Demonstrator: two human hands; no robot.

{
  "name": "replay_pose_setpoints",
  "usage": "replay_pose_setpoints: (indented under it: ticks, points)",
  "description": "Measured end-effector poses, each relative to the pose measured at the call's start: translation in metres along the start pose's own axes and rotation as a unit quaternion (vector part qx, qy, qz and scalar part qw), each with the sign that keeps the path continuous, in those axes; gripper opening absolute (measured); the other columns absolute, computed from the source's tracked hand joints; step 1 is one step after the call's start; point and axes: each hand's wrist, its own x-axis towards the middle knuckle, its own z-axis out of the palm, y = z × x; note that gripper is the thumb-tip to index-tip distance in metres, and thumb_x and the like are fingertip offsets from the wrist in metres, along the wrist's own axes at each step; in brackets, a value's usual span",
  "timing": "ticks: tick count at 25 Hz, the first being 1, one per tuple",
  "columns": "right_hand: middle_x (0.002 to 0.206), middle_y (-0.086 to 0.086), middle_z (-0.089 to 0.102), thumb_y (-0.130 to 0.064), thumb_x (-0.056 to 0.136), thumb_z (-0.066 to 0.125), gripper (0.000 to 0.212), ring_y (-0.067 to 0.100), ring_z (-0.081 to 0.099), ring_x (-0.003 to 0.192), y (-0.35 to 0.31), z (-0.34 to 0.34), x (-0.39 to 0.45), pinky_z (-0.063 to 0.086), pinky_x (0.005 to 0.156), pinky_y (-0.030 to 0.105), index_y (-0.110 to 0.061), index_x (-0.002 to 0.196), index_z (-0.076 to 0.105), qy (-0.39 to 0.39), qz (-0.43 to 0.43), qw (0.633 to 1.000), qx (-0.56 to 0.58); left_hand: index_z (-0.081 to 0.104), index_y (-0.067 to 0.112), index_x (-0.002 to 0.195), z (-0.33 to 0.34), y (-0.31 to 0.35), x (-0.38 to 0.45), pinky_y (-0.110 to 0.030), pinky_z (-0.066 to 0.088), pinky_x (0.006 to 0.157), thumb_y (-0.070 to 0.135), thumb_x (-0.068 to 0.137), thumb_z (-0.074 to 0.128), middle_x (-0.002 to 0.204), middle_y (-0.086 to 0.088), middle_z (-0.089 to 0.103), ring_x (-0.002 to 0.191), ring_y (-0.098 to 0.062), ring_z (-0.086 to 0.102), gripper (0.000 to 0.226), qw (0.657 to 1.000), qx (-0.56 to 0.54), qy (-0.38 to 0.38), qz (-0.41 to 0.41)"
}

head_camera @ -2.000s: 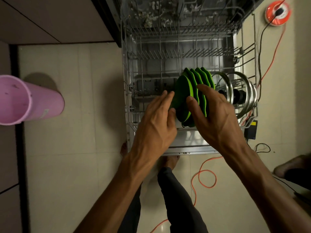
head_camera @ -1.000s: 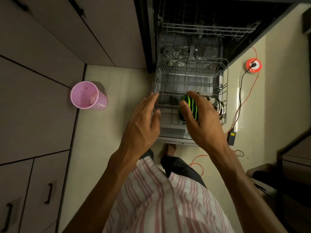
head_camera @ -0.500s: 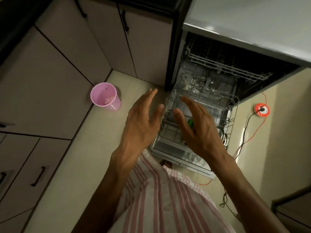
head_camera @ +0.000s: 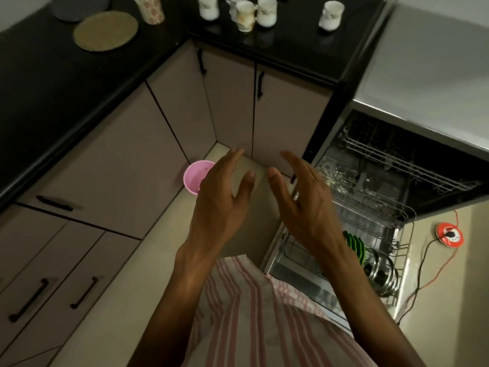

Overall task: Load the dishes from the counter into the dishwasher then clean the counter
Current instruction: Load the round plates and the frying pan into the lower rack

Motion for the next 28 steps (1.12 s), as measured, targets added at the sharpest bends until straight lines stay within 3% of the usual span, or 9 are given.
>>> replay_pose_setpoints:
  ticks: [2,6,9,15,20,22,24,26,28]
  points:
    - [0.143,0.004,0.05,-0.062,0.095,0.031,0.067,0.015,0.048,0.128,-0.016,0.017,0.016,0.046,0.102,0.041,-0.017,0.143,0.042,0.007,-0.013,1.0,0.004,0.046,0.016,0.142,-0.018,-0.015,0.011,-0.04,0.045,0.106,0.033,0.094,0.059,0.144,-0.003,0.051,0.132,-0.02,0.048,0.053,1.0,0.0,0.017,0.0]
    - [0.144,0.005,0.05,-0.06,0.095,0.033,0.066,0.016,0.047,0.131,-0.052,0.056,0.046,0.043,0.105,0.038,-0.015,0.142,0.043,0.011,-0.036,0.999,0.015,0.044,0.017,0.143,-0.061,-0.046,0.031,-0.013,0.037,0.099,0.038,0.095,0.056,0.147,0.002,0.048,0.133,-0.007,0.043,0.054,1.0,-0.002,0.028,0.007]
    - [0.143,0.005,0.05,-0.058,0.097,0.034,0.063,0.015,0.047,0.13,-0.071,0.08,0.061,0.043,0.105,0.036,-0.016,0.142,0.042,0.002,-0.048,0.999,0.015,0.045,0.016,0.143,-0.085,-0.067,0.043,-0.021,0.039,0.102,0.047,0.091,0.049,0.146,-0.003,0.049,0.134,-0.014,0.045,0.061,0.999,-0.012,0.031,0.002]
    - [0.145,0.004,0.048,-0.063,0.095,0.031,0.067,0.016,0.046,0.132,-0.091,0.109,0.089,0.043,0.105,0.037,-0.018,0.144,0.04,-0.026,-0.052,0.998,-0.003,0.041,0.019,0.145,-0.111,-0.091,0.072,-0.022,0.036,0.103,0.054,0.087,0.043,0.149,-0.001,0.045,0.128,-0.001,0.035,0.067,0.998,-0.019,0.049,-0.02]
    - [0.145,0.004,0.048,-0.067,0.094,0.029,0.069,0.018,0.047,0.132,-0.089,0.115,0.129,0.045,0.104,0.044,-0.02,0.144,0.039,-0.033,-0.066,0.997,0.0,0.04,0.02,0.145,-0.111,-0.096,0.1,-0.009,0.03,0.099,0.053,0.087,0.046,0.15,0.003,0.043,0.126,0.006,0.032,0.067,0.998,-0.019,0.055,-0.031]
    - [0.146,0.006,0.047,-0.07,0.092,0.025,0.075,0.019,0.047,0.131,-0.087,0.118,0.151,0.045,0.104,0.045,-0.018,0.144,0.039,-0.041,-0.076,0.996,0.002,0.04,0.021,0.146,-0.109,-0.099,0.117,0.0,0.029,0.095,0.049,0.09,0.05,0.15,0.005,0.043,0.124,0.018,0.03,0.063,0.998,-0.012,0.06,-0.026]
    - [0.147,0.007,0.046,-0.073,0.09,0.022,0.08,0.019,0.046,0.132,-0.085,0.118,0.179,0.044,0.106,0.044,-0.016,0.144,0.039,-0.049,-0.09,0.995,-0.001,0.039,0.021,0.146,-0.107,-0.098,0.14,-0.005,0.033,0.101,0.044,0.095,0.052,0.15,0.006,0.042,0.123,0.023,0.03,0.058,0.997,-0.01,0.071,-0.021]
    - [0.147,0.008,0.046,-0.072,0.089,0.024,0.08,0.02,0.045,0.132,-0.085,0.114,0.205,0.043,0.106,0.042,-0.016,0.144,0.039,-0.055,-0.099,0.994,-0.008,0.038,0.022,0.147,-0.105,-0.094,0.163,-0.024,0.035,0.111,0.044,0.096,0.05,0.152,0.006,0.039,0.134,0.008,0.03,0.057,0.996,-0.013,0.08,-0.023]
    - [0.145,0.008,0.047,-0.068,0.09,0.026,0.077,0.02,0.046,0.131,-0.082,0.105,0.234,0.043,0.105,0.041,-0.015,0.143,0.041,-0.056,-0.11,0.992,-0.01,0.037,0.023,0.148,-0.103,-0.085,0.189,-0.029,0.033,0.113,0.048,0.094,0.046,0.154,0.007,0.037,0.138,0.001,0.029,0.061,0.995,-0.017,0.088,-0.031]
